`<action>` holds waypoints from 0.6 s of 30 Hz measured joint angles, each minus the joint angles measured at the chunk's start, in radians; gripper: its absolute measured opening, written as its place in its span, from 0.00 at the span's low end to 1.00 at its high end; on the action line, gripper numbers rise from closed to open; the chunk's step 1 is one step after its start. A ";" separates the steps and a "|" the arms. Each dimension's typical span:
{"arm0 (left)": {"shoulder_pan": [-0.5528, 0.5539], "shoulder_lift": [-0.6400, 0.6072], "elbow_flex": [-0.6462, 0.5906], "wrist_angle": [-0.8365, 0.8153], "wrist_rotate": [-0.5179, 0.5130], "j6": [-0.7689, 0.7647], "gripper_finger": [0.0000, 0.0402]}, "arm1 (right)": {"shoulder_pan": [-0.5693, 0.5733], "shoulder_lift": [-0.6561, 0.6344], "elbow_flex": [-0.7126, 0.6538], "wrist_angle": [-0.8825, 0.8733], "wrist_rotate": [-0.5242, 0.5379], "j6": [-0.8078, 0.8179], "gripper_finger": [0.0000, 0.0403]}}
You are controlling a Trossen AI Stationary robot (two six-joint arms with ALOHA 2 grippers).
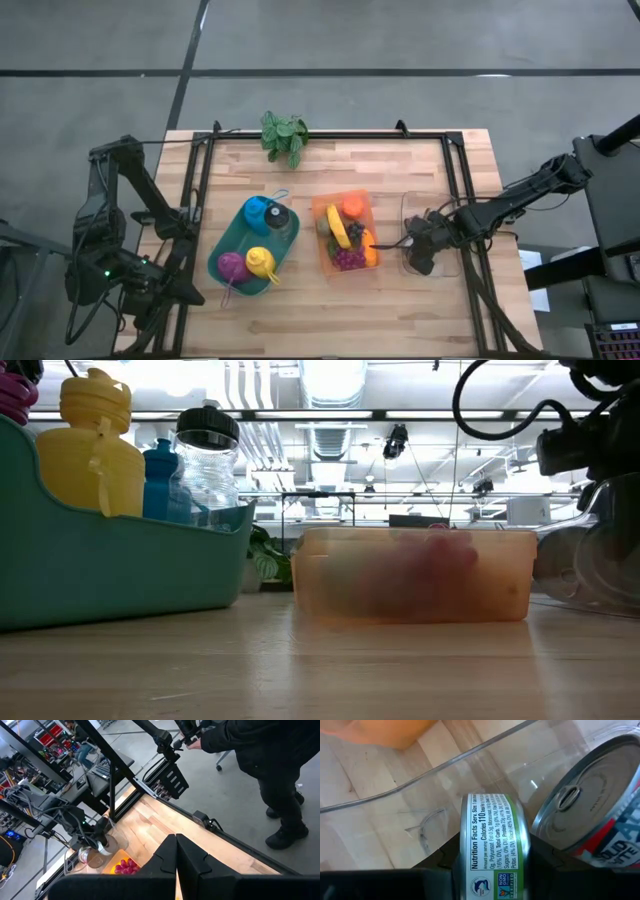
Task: Pick & Place Food Item
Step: Put the green tuna can into the transparent bin
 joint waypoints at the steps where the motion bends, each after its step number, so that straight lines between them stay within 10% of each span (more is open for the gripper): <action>1: 0.000 0.000 0.000 0.000 0.000 0.000 0.01 | 0.000 0.000 0.000 0.000 0.000 0.001 0.32; 18: 0.000 0.000 0.000 0.000 0.000 0.000 0.01 | 0.000 0.002 -0.006 -0.009 -0.003 0.148 0.64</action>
